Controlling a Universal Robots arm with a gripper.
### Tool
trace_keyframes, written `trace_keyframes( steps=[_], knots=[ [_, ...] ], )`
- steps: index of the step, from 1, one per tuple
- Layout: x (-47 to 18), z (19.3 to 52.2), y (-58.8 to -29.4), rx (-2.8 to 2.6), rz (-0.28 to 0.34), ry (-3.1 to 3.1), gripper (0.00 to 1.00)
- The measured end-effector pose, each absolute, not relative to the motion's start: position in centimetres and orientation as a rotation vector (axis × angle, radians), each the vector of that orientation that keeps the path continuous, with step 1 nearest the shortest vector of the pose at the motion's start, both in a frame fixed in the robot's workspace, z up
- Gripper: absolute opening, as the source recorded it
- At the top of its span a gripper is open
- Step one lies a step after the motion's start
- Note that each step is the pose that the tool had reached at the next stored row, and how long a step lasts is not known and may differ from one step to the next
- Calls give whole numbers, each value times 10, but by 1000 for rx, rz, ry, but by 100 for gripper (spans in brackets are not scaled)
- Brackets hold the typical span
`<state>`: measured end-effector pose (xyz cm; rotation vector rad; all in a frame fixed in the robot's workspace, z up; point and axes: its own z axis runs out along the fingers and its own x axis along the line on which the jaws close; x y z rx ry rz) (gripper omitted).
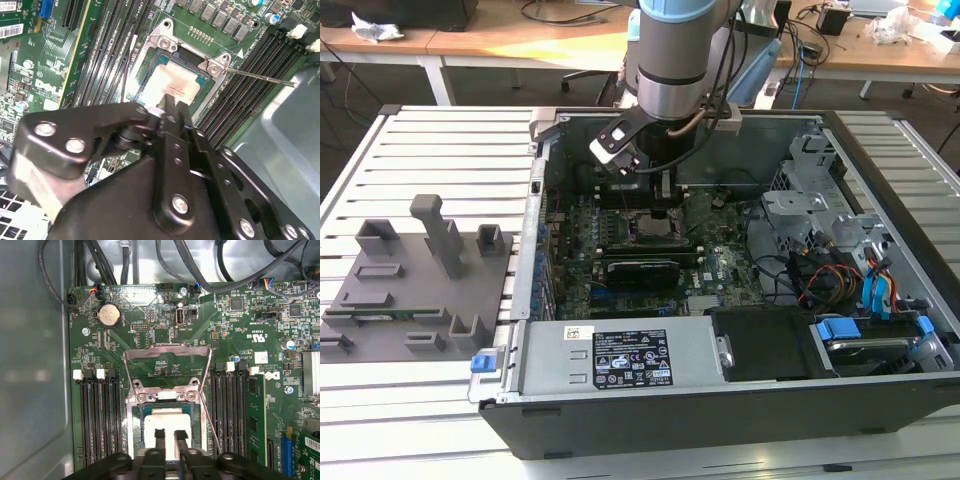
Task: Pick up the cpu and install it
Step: 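Place the cpu into insertion slot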
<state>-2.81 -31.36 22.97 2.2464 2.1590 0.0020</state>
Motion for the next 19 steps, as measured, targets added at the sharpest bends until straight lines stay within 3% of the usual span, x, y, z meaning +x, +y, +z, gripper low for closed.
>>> trace_keyframes(
  steps=[1, 19],
  knots=[
    [-28, 230, -314, 2246, 2, 2159, 11],
    [-28, 211, -314, 2252, 1, 2154, 11]
  ],
)
